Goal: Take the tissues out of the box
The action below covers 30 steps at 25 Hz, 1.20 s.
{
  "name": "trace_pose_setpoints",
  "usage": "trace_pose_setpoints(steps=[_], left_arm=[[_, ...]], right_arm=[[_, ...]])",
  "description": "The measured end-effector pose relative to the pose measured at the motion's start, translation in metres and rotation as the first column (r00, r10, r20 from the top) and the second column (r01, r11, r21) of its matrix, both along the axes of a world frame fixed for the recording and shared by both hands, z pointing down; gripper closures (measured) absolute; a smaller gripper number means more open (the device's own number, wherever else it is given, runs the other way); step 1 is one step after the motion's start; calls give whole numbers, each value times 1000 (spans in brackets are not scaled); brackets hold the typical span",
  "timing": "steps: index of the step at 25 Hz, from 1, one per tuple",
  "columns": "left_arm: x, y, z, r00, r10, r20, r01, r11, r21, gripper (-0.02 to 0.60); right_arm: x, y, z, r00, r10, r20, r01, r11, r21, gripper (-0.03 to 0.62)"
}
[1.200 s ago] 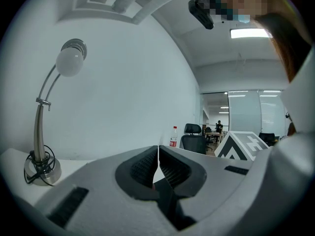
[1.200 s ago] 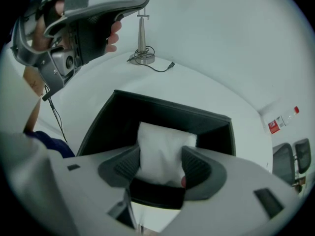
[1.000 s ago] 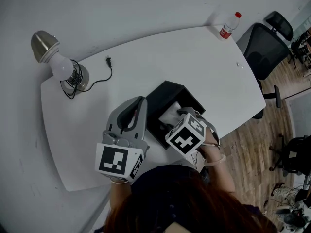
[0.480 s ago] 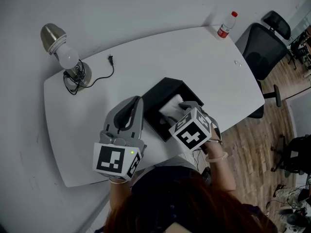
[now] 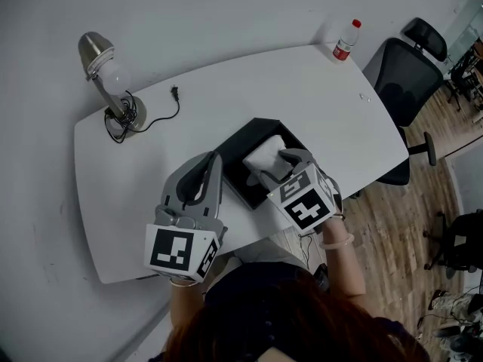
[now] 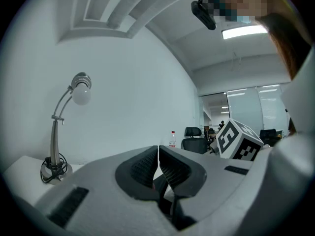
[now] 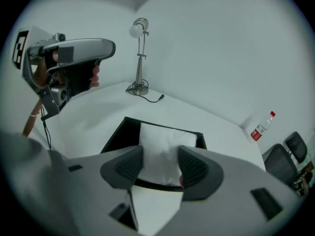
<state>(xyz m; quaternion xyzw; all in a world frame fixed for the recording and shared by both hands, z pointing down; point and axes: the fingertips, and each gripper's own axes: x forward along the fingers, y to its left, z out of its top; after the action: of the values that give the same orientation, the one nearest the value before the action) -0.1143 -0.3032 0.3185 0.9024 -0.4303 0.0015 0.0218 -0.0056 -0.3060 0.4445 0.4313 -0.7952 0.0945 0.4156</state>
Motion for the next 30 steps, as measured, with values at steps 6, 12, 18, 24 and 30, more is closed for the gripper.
trace_pose_setpoints(steps=[6,12,18,24,30], left_arm=[[-1,21,-6,1000,-14,-2,14,1000,19,555],[-4,43,-12,1000,-31,0,31,999,38,555],[-5,68,-15,999,-45,-4,45,998,50,555],[-6,91,-19,998,-55,-15,56,997,61,555],[-4,110,-21,998,-51,-23,52,996,71,555]], right_arm=[[0,4,-19,999,13,41,-17,993,117,358],[-3,15,-36,995,20,97,-40,977,209,358],[-5,26,-54,987,32,159,-77,954,288,359],[-7,40,-74,983,28,183,-94,928,360,359],[-10,56,-92,978,13,207,-102,899,426,361]])
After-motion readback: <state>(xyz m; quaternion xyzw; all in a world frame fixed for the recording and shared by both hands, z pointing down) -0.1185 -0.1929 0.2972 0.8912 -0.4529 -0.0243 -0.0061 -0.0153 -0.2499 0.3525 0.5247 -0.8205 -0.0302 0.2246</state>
